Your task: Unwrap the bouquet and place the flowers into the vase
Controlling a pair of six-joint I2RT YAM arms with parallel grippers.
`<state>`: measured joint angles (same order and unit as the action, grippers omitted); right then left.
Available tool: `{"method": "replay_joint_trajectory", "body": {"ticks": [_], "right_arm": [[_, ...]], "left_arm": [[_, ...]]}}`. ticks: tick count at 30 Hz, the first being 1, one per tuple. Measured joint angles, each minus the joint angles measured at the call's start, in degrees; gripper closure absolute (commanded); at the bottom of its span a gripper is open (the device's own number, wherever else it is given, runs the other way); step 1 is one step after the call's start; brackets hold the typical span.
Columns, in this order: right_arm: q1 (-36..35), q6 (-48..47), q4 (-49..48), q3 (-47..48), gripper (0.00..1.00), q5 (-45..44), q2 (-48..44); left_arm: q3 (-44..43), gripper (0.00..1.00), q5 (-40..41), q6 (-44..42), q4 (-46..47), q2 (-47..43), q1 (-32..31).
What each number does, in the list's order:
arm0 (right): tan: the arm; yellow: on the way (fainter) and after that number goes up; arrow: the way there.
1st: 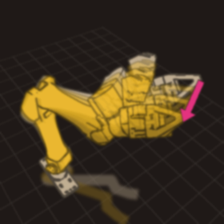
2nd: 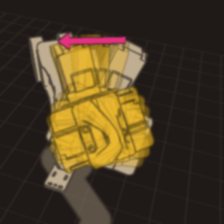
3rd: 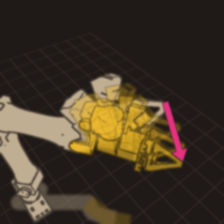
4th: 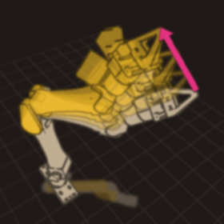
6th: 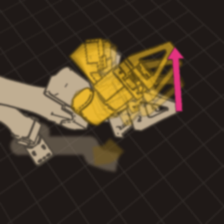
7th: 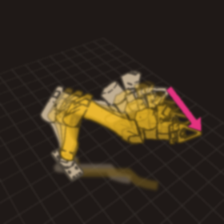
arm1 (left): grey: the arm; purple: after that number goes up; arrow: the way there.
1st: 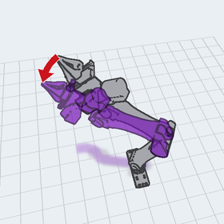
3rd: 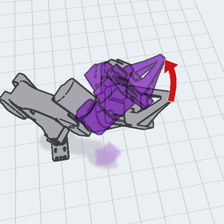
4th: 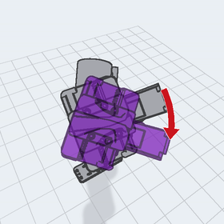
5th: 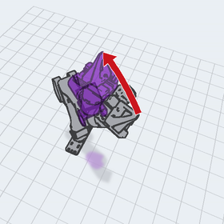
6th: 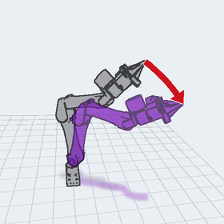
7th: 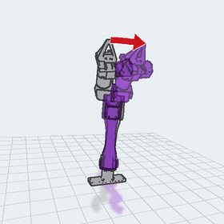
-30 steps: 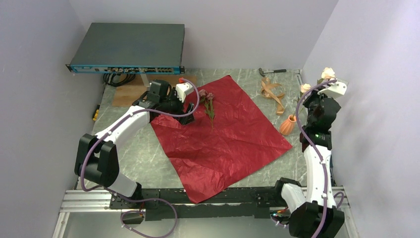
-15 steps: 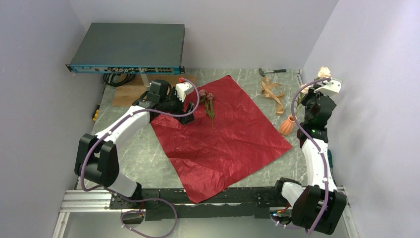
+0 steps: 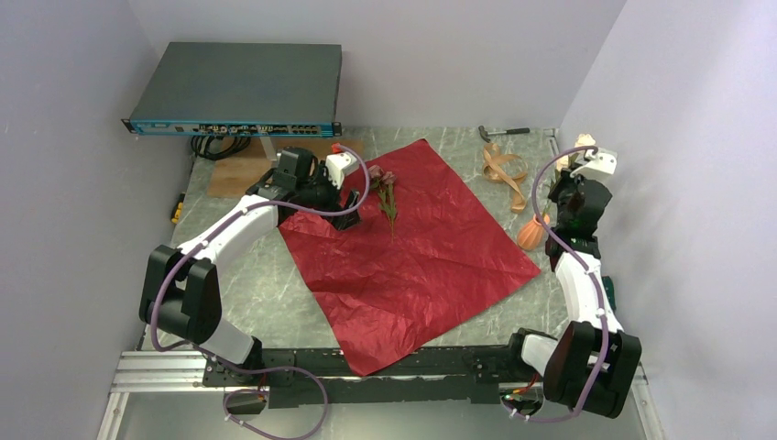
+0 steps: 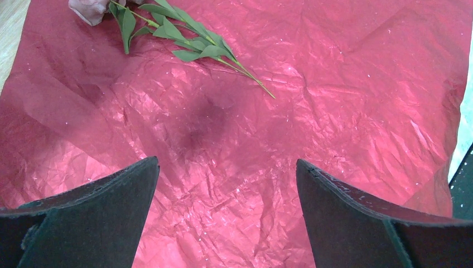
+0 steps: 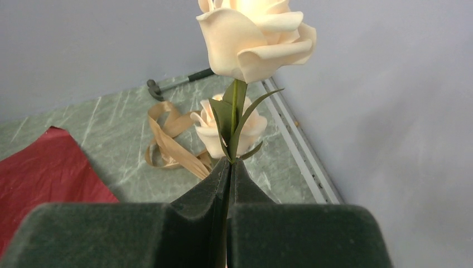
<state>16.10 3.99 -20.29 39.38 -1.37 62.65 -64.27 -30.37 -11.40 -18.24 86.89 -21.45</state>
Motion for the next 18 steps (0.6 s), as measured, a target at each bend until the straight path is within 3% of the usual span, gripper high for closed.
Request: {"method": "replay_joint_trajectory", "body": {"ticks": [10,18], "right_arm": [[0.02,0.35,-0.33,-3.41,0.99,1.99,-0.17],[0.02,1.20,1.46,-5.60,0.73,2.95,-4.02]], "left_arm": [[0.00,0.01,0.02,-0.11,0.09,1.18,0.00],[0.00,0.01,0.02,-0.09,0.31,2.10,0.00]]}}
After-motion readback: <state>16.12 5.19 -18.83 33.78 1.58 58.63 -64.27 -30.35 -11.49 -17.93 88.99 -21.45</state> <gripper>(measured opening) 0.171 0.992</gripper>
